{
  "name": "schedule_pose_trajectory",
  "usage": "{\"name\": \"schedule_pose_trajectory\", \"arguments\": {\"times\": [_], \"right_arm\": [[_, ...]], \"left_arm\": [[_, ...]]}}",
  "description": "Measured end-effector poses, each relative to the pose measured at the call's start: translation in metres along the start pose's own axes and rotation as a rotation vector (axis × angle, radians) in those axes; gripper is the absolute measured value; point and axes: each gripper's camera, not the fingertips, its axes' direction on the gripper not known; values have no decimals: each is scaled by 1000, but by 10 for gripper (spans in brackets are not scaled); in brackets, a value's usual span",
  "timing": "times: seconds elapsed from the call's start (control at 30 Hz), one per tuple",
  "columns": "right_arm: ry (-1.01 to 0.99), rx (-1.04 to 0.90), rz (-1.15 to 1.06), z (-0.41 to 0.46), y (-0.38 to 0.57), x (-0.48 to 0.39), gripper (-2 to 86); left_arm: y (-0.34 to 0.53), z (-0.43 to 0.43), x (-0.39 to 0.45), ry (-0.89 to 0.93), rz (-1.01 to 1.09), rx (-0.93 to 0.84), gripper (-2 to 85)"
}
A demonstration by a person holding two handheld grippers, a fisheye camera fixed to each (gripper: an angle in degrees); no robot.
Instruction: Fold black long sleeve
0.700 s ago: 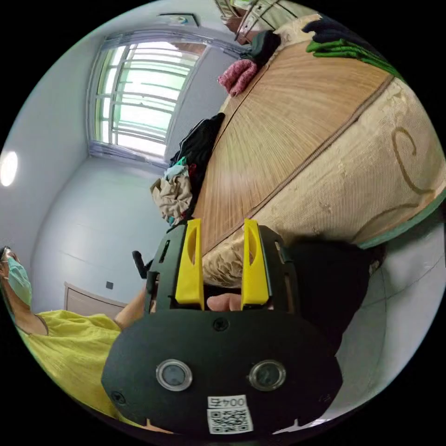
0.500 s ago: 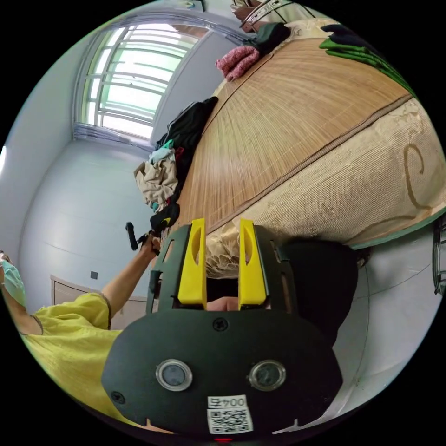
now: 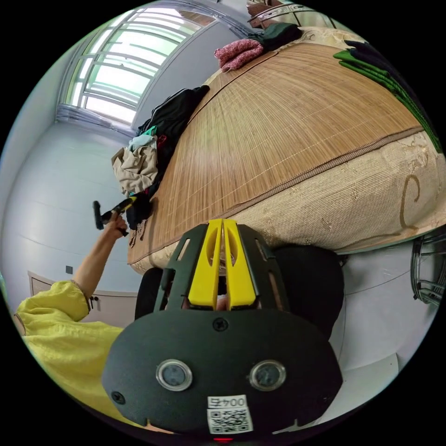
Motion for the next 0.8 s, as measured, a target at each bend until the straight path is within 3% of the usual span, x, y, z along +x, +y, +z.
{"name": "schedule_pose_trajectory", "arguments": {"times": [0.13, 0.33, 0.47, 0.53, 0.6, 0.8], "right_arm": [[-21, 6, -17, 30, 15, -27, 18], [-52, 76, -135, 61, 47, -87, 11], [-10, 180, -450, 74, 77, -190, 61], [18, 170, -573, 83, 85, -233, 84], [17, 124, -652, 94, 89, -268, 104], [68, -14, -823, 169, 97, -357, 169]], "left_arm": [[29, -109, -3, 171, 90, 180, 36], [86, -199, 36, 455, 235, 273, 33], [114, -170, 18, 682, 49, 180, 31], [139, -139, -4, 915, -108, 144, 31], [157, -130, -9, 1001, -146, 150, 32], [194, -136, -19, 994, -134, 111, 35]]}}
